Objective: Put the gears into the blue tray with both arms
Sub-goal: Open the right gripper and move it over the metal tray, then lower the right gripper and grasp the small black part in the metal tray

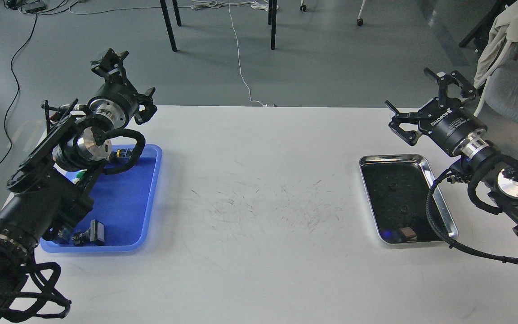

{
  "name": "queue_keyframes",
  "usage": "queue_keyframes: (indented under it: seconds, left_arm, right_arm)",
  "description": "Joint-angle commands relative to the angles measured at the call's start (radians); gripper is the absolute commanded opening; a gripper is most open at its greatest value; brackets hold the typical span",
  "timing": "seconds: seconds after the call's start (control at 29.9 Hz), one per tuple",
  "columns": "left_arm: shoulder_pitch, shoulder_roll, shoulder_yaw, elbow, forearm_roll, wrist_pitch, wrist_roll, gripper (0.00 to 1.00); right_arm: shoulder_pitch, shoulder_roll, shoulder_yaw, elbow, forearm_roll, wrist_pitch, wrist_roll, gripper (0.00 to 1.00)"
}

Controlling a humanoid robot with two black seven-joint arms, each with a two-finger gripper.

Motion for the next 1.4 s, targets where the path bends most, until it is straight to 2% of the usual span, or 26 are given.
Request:
queue_keyframes:
  seconds: [0.0,0.33,0.5,0.6,0.7,0.8,0.9,1.0,1.17,1.24,1.37]
  left_arm:
    - [0.000,0.004,0.001,0.000,0.009,-0.002,-0.005,0.98]
    - [-0.006,0.006,0.000,-0.002,0.000,-0.002,-0.014,0.98]
    - [0.000,0.009,0.017,-0.002,0.014,-0.002,-0.013,0.98]
    - [-0.002,0.026,0.023,-0.002,0.012,-0.002,-0.010,0.98]
    - [-0.005,0.029,0.024,-0.005,0.012,-0.002,-0.011,0.98]
    - [-0.003,0.038,0.023,-0.005,0.011,-0.005,-0.016,0.98]
    - [-0.002,0.050,0.023,-0.024,0.011,-0.006,-0.022,0.98]
    - [-0.002,0.056,0.023,-0.038,0.011,-0.006,-0.022,0.98]
    - [-0.002,0.058,0.023,-0.040,0.011,-0.005,-0.024,0.98]
    - [-0.002,0.059,0.023,-0.040,0.011,-0.005,-0.024,0.98]
    - [-0.002,0.065,0.023,-0.040,0.011,-0.005,-0.024,0.98]
  right_arm:
    - [0.000,0.000,-0.001,0.000,0.000,0.000,0.000,0.99]
    - [0.005,-0.017,-0.010,0.047,-0.038,0.003,-0.002,0.99]
    - [0.035,-0.025,-0.016,0.046,-0.144,0.003,-0.006,0.99]
    - [0.084,-0.080,-0.071,0.056,-0.242,0.000,-0.011,0.99]
    - [0.247,-0.136,-0.269,0.087,-0.346,-0.003,-0.012,0.99]
    - [0.467,-0.163,-0.589,0.160,-0.457,0.003,-0.026,0.99]
    - [0.680,-0.178,-0.879,0.234,-0.703,0.008,-0.066,0.99]
    - [0.811,-0.160,-1.115,0.277,-0.985,0.008,-0.077,0.99]
    - [0.833,-0.081,-1.312,0.212,-1.271,-0.005,-0.083,0.99]
    - [0.798,-0.069,-1.325,0.138,-1.307,-0.017,-0.083,0.99]
    - [0.712,-0.040,-1.319,0.063,-1.310,-0.106,-0.081,0.99]
